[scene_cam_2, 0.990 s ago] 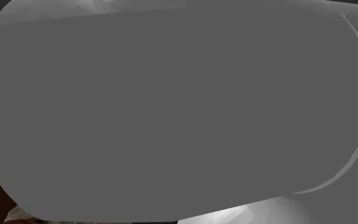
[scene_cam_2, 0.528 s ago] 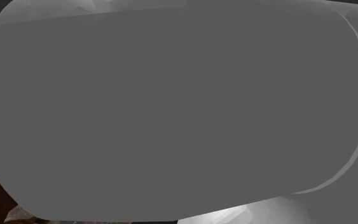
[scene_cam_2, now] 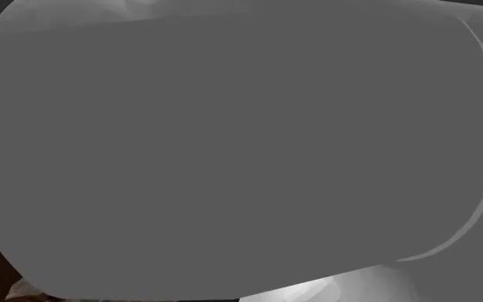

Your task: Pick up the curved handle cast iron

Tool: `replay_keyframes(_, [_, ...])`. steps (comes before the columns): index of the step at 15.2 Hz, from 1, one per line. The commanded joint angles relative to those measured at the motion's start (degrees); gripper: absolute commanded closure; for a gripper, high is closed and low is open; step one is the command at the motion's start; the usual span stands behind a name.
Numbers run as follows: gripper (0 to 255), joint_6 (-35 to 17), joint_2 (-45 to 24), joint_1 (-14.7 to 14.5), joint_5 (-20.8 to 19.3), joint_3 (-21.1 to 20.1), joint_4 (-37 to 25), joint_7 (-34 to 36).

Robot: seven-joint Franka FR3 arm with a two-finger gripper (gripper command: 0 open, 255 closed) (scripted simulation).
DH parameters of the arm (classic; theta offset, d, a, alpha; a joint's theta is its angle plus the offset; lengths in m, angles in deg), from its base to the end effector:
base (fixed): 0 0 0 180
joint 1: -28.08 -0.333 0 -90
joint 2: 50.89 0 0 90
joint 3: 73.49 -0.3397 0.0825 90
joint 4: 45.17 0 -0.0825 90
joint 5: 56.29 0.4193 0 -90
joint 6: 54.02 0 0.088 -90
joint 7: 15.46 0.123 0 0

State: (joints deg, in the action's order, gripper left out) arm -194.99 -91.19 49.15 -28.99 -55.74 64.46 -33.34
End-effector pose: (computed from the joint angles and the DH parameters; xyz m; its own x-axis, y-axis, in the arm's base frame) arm 0.5003 -0.3991 0.1015 0.7680 -0.6355 -0.0802 -0.6405 -0.7629 -0.0882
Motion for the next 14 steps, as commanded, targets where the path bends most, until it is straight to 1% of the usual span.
replay_keyframes(1, [255, 0.85, 1.34, -0.39, -0.55, 0.54, 0.44, 0.42])
replay_keyframes(12, [255, 5.91, 8.22, -2.41, -3.93, 3.32, 2.01, 2.9])
replay_keyframes(14, [255, 5.98, 8.31, -2.43, -3.98, 3.35, 2.02, 2.94])
